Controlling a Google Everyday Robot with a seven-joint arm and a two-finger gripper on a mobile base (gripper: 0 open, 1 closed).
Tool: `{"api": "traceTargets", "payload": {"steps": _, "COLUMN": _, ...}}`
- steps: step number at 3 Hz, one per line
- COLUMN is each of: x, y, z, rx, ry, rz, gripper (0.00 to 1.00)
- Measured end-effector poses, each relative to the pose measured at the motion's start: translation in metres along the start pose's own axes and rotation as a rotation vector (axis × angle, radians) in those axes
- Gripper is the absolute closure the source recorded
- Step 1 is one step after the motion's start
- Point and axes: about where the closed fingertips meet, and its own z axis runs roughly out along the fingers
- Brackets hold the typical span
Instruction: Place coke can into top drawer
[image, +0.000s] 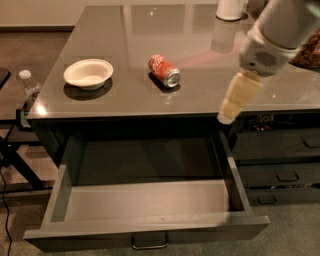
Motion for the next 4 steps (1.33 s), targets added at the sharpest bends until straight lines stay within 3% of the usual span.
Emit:
{"api": "traceTargets", "payload": {"steps": 1, "x": -0.017, "y": -0.024, "z": 0.031, "rx": -0.021, "ry": 0.027, "rz": 0.131, "gripper": 0.00}}
{"api": "traceTargets", "payload": {"steps": 2, "x": -0.021, "y": -0.025, "z": 0.032, "rx": -0.016, "ry": 0.022, "rz": 0.133, "gripper": 0.00}}
{"api": "traceTargets", "payload": {"steps": 3, "x": -0.051, "y": -0.035, "z": 0.042, "rx": -0.043, "ry": -0.021, "rz": 0.166, "gripper": 0.00}}
{"api": "traceTargets", "payload": {"steps": 4, "x": -0.102, "y": -0.069, "z": 0.068, "rx": -0.054, "ry": 0.008, "rz": 0.228, "gripper": 0.00}}
